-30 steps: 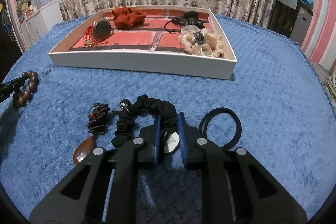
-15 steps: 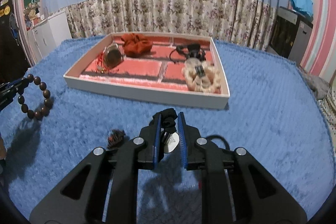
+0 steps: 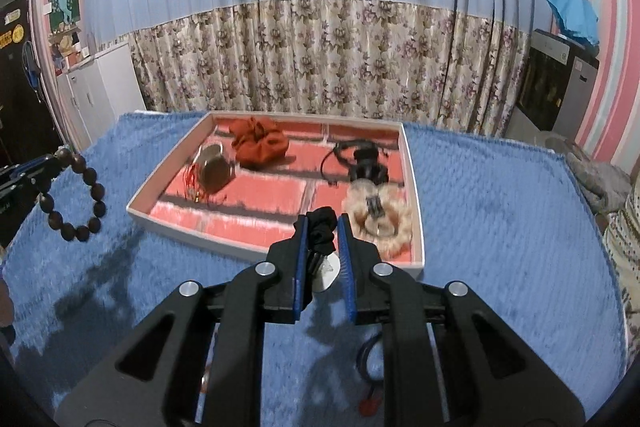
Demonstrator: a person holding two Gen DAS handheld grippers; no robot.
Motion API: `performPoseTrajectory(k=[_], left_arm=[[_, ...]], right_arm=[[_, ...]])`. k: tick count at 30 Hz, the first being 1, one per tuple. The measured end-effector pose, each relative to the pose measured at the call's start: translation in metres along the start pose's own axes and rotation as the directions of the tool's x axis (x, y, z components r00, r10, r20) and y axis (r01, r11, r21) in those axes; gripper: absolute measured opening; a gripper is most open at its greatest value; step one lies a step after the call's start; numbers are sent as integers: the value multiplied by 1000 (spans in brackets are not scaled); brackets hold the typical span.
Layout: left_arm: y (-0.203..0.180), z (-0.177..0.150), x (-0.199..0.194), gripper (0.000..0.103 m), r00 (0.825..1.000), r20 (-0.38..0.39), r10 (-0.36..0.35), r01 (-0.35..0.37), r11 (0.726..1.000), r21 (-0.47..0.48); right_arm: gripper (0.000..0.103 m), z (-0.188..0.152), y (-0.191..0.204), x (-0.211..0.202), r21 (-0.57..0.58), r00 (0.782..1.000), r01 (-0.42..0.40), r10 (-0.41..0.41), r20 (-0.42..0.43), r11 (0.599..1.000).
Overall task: Organize jewelry
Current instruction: 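Carry the bead bracelet and black scrunchie over the tray with both tools, then open both tools to release the bead bracelet and scrunchie into the tray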
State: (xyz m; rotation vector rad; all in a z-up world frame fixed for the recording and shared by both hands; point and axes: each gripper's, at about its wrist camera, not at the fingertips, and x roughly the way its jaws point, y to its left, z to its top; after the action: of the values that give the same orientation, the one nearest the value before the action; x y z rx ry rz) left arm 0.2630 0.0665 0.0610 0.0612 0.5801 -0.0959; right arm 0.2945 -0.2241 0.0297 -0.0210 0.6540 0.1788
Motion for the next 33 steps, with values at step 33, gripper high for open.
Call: performPoseTrajectory(k=[33], left_arm=[[-35, -5, 161, 19, 977, -209, -42, 35, 999, -40]], right_arm=[[12, -16, -40, 119, 54, 984, 48, -38, -173, 997]])
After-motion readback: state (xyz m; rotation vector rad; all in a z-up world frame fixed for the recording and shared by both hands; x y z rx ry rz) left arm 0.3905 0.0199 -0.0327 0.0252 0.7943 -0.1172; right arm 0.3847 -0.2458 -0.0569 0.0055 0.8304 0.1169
